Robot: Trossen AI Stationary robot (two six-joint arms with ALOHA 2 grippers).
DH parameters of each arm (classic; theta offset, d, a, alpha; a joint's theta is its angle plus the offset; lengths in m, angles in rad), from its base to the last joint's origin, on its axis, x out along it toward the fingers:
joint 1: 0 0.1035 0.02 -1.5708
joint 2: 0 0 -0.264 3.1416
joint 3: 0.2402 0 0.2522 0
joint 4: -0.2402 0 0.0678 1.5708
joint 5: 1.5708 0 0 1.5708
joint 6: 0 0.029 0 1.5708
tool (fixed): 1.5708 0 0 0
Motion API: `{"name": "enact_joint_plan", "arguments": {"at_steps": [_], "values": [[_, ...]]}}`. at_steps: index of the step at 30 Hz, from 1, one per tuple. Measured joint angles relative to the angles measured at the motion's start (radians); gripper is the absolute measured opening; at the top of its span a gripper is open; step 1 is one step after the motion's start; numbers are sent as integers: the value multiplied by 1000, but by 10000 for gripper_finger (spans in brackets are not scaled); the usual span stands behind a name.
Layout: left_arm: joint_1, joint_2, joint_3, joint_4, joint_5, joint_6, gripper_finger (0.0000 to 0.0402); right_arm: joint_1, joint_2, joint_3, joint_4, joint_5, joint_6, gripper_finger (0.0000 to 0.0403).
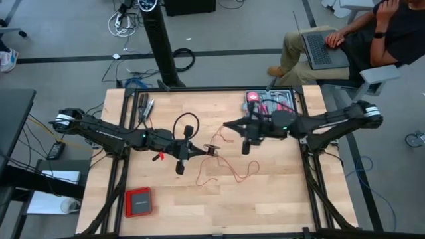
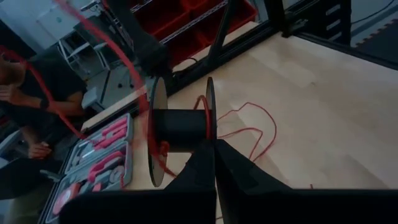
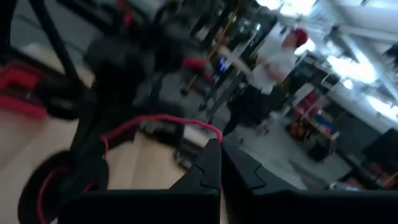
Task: Coil cords
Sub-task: Uncoil the red cable wire from the black spool
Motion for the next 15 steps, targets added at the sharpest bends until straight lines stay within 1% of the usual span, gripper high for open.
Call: {"name": "enact_joint_plan", "arguments": {"at_steps": [3, 6, 11, 15], "values": [[0, 0, 0, 12, 1, 0, 0, -20, 60, 0, -10, -24, 34, 0], [0, 0, 0, 19, 3, 0, 0, -34, 109, 0, -60, -26, 75, 0], [-10, 0, 0, 33, 3, 0, 0, -57, 165, 0, -200, 24, 191, 0], [-14, 0, 0, 54, 4, 12, 0, -77, 180, 0, -314, 34, 320, 0]]}}
